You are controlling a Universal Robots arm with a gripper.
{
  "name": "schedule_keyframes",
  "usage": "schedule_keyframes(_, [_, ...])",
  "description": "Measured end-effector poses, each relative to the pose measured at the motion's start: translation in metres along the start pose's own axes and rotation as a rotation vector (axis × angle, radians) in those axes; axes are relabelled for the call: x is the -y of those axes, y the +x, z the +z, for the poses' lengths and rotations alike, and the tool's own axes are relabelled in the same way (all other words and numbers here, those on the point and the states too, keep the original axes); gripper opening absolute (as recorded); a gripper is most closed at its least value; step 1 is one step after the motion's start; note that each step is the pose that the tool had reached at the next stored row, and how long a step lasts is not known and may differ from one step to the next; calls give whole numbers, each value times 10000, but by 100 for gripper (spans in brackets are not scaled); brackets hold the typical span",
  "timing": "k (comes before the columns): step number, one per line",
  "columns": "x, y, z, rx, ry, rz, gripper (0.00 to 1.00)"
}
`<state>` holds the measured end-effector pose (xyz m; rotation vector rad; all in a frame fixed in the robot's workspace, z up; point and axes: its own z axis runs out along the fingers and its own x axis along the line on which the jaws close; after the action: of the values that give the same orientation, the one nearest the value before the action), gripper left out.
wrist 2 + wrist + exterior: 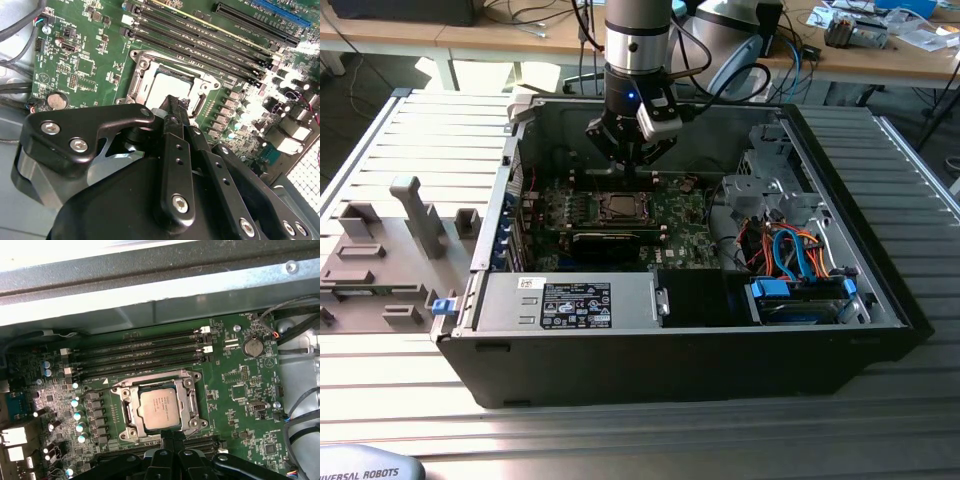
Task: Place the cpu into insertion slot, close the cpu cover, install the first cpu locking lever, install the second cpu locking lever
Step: 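Install the first cpu locking lever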
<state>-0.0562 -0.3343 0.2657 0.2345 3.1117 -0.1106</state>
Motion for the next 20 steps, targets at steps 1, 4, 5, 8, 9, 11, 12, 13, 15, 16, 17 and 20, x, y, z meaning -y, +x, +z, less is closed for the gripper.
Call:
schedule_keyframes(1, [0, 0, 0, 1, 0, -8, 11])
schedule_keyframes(4, [0, 0, 0, 3, -1, -45, 11])
schedule_keyframes(5, [0, 0, 0, 4, -2, -57, 11])
schedule_keyframes(8, [0, 0, 0, 5, -1, -81, 11])
schedule_keyframes(9, [0, 0, 0, 6, -2, -90, 11])
schedule_keyframes(11, [0, 0, 0, 7, -3, -109, 11])
schedule_keyframes(12, [0, 0, 0, 9, -3, -118, 11])
schedule_keyframes(13, [0, 0, 0, 8, -3, -127, 11])
schedule_keyframes(15, [0, 0, 0, 10, -4, -148, 11])
schedule_keyframes(16, [0, 0, 0, 11, -4, -160, 11])
schedule_keyframes(17, [0, 0, 0, 12, -4, -168, 11])
schedule_keyframes(20, [0, 0, 0, 14, -4, -201, 11])
